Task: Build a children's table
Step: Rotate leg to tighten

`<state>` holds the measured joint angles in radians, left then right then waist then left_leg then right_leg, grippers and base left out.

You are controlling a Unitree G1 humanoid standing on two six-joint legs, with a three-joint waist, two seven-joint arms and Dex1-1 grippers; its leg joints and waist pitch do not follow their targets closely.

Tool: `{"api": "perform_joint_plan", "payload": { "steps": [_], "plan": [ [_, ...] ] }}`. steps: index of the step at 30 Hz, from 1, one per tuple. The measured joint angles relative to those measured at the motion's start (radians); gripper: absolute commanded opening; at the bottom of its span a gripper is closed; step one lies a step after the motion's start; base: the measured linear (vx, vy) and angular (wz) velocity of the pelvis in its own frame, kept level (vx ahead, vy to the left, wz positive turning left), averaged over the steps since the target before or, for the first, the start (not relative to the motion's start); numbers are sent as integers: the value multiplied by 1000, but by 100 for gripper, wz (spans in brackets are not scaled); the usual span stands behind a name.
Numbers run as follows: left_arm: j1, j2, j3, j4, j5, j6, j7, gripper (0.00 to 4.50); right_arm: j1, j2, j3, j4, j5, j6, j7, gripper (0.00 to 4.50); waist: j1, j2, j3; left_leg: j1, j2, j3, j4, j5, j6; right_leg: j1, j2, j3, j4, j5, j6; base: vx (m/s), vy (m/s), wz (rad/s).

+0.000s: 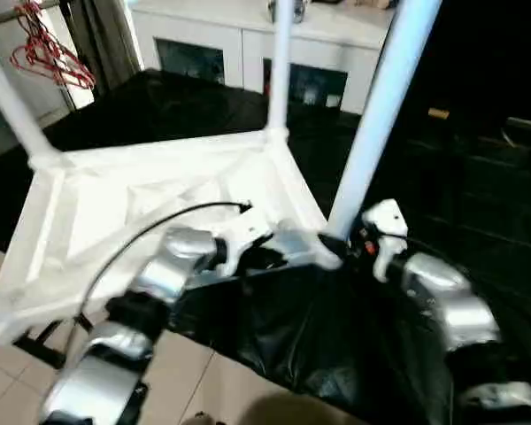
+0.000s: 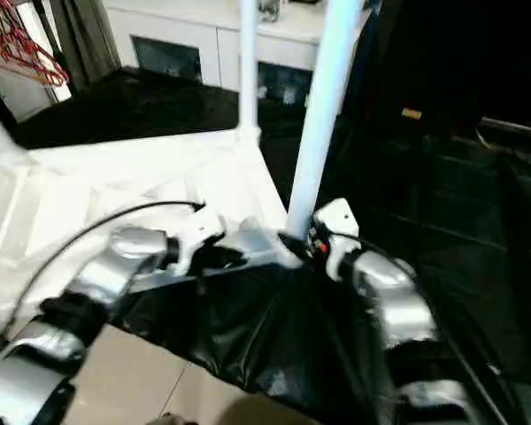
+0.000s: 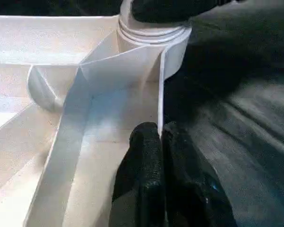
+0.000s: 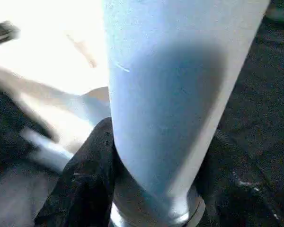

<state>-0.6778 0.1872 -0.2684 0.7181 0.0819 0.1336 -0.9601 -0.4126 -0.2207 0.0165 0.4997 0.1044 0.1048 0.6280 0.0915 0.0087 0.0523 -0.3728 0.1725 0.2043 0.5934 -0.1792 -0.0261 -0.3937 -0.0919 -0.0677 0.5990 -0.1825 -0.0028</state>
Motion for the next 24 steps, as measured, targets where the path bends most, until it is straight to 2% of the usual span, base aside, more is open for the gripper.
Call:
{"api": "perform_joint_plan", "payload": {
  "steps": [5,10,11,16,17,21,24],
  "plan": [
    [-44,-67,8,62,26,20,119,0,-52,92,-34,55,-44,11,-247,200,-3,0,0,0,-1,0,-1,0,0,1,0,1,-4,0,0,0,0,0],
    [-49,-80,8,72,33,18,143,0,-81,113,-46,97,-55,-5,-290,200,-3,0,0,2,-1,0,-2,0,0,4,0,0,-4,2,-3,0,0,0],
    [-50,-80,8,72,33,17,144,0,-88,120,-56,102,-53,-4,-290,255,-3,0,0,2,-1,0,-2,0,0,4,0,0,-4,3,-5,0,0,0],
    [-52,-75,8,72,33,6,125,0,-91,118,-61,101,-33,-1,-262,289,-3,1,0,2,-1,0,-5,0,0,3,0,0,-4,4,-5,0,0,0],
    [-52,-72,8,72,33,3,118,0,-90,115,-61,100,-33,-1,-246,315,-3,1,0,2,-1,0,-6,0,0,3,0,0,-4,4,-5,0,0,0],
    [-36,-36,7,43,22,-14,52,0,-86,49,-5,101,-58,-39,-119,320,-4,1,0,0,0,0,-7,0,0,0,0,-1,-4,3,-5,0,0,0],
    [-19,-16,-1,9,10,-25,-19,0,-74,0,3,100,-51,-48,1,320,1,1,0,-4,0,0,-8,0,0,-3,0,-1,-4,3,-5,0,0,0]
  ]
}}
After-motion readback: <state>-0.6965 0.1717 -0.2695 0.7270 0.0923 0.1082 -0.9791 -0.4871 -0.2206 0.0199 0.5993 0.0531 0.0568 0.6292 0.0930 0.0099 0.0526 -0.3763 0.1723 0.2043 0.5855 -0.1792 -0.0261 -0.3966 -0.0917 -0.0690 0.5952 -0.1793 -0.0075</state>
